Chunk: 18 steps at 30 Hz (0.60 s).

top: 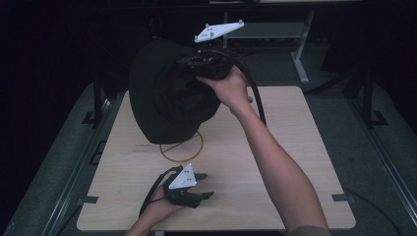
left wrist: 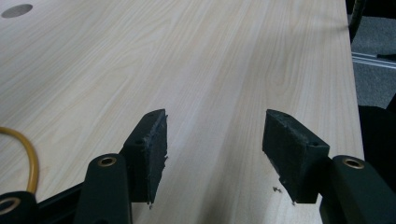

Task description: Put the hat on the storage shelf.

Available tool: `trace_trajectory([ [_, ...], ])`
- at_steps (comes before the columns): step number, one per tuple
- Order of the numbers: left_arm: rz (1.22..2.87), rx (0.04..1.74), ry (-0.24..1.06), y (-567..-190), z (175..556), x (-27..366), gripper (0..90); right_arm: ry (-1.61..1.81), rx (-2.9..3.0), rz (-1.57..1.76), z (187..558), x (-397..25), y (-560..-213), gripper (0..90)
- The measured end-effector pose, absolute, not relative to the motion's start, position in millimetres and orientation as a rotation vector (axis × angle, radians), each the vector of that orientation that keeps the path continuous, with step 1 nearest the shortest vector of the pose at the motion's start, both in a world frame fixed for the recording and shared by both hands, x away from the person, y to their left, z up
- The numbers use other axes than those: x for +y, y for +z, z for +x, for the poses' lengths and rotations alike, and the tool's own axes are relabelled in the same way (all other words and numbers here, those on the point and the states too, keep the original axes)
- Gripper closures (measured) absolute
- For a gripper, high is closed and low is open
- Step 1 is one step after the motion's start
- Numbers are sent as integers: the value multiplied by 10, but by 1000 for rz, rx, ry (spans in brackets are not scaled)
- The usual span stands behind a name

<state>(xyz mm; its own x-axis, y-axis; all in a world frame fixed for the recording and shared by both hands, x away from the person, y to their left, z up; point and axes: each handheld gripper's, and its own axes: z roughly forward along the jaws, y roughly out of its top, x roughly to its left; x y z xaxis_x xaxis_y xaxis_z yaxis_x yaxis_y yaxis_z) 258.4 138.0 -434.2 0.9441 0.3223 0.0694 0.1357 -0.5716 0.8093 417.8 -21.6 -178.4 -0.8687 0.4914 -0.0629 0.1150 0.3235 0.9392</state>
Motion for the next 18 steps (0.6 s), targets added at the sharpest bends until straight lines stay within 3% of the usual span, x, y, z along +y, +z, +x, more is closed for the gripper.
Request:
trace_trajectory([
  [18,2190,311,242,-4354,2556,1347,396,1524,2292,584,4389,45,-1851,882],
])
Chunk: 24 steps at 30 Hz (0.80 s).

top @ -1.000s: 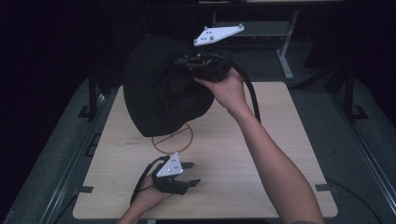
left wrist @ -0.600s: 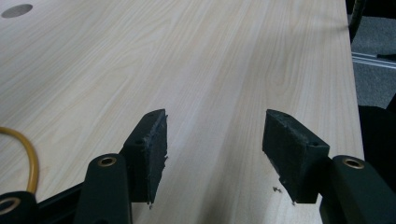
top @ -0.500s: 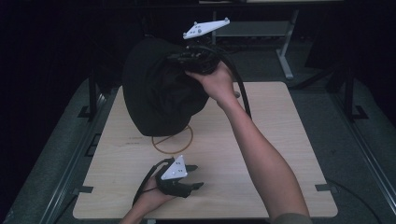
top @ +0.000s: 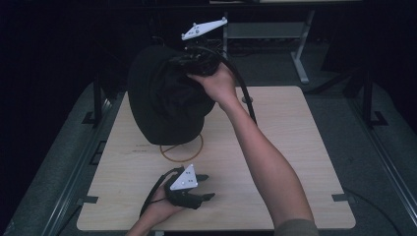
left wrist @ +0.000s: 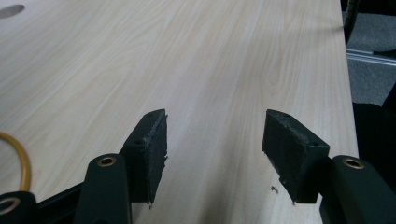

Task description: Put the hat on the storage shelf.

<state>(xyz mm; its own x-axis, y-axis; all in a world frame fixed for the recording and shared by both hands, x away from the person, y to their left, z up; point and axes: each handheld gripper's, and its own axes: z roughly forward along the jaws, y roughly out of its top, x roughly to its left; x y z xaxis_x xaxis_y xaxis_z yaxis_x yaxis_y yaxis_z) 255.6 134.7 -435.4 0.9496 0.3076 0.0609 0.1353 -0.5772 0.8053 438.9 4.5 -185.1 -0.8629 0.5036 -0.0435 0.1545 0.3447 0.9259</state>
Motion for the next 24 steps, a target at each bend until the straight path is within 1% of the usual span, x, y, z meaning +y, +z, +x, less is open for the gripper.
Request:
trace_trajectory([
  [8,2195,295,242,-4361,2538,1319,396,1510,2321,598,4473,153,-1931,879],
  [15,2199,283,236,-4356,2527,1298,396,1396,2404,599,4590,358,-1948,878],
  [24,2210,284,222,-4369,2531,1286,396,1265,2456,603,4684,566,-2061,867],
])
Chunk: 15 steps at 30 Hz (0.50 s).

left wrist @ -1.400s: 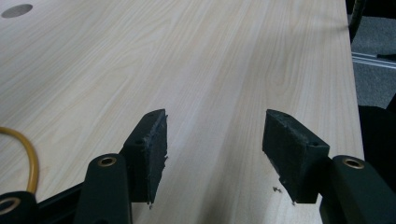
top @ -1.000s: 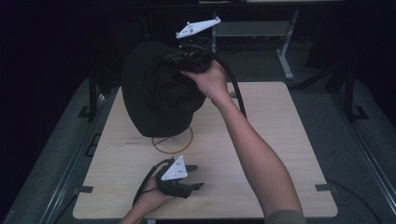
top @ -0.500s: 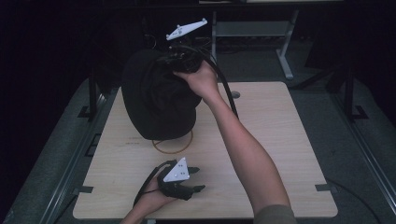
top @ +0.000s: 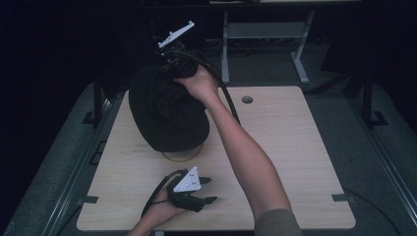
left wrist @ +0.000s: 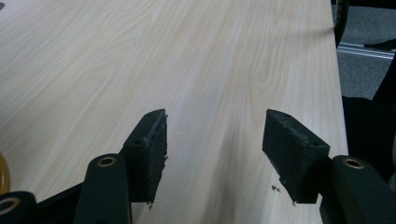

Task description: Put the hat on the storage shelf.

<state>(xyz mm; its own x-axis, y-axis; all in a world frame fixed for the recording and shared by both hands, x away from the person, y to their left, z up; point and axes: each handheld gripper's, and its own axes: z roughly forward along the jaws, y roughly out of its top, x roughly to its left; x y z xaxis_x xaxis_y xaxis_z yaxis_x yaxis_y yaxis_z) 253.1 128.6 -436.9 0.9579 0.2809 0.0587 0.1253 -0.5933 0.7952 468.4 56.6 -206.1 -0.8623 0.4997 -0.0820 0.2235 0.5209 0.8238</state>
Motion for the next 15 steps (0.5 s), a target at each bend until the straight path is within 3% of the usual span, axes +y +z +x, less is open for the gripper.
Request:
trace_trajectory([
  [2,2216,282,218,-4376,2530,1277,396,1250,2465,616,4699,611,-2090,829],
  [5,2216,277,212,-4378,2517,1272,396,1260,2454,619,4687,649,-2110,673],
  [15,2220,280,208,-4384,2518,1261,393,1362,2476,646,4660,481,-2140,539],
])
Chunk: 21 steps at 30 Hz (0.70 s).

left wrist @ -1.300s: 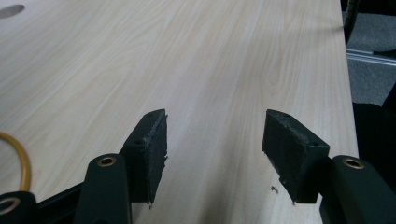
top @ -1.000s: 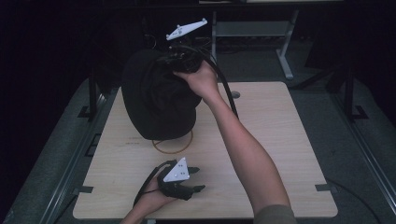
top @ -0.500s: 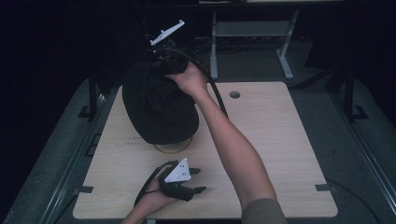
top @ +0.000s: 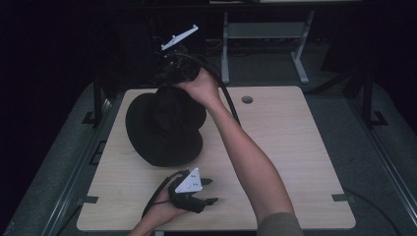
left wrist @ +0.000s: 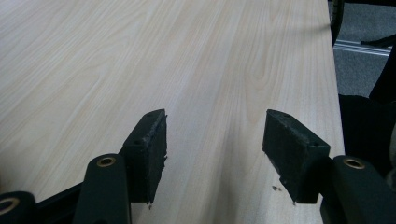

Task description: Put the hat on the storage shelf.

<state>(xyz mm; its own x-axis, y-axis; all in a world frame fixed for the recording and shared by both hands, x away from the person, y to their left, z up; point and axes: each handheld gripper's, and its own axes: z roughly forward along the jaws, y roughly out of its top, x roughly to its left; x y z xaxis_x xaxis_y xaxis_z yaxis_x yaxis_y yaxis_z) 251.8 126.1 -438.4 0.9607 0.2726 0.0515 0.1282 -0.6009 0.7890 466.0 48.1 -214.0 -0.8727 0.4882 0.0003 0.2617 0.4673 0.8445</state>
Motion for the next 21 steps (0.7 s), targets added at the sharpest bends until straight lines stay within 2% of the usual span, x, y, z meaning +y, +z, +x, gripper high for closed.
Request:
trace_trajectory([
  [6,2212,301,207,-4392,2531,1269,377,1411,2467,677,4652,354,-2179,492],
  [21,2206,323,222,-4389,2556,1304,359,1517,2456,743,4628,144,-2348,451],
])
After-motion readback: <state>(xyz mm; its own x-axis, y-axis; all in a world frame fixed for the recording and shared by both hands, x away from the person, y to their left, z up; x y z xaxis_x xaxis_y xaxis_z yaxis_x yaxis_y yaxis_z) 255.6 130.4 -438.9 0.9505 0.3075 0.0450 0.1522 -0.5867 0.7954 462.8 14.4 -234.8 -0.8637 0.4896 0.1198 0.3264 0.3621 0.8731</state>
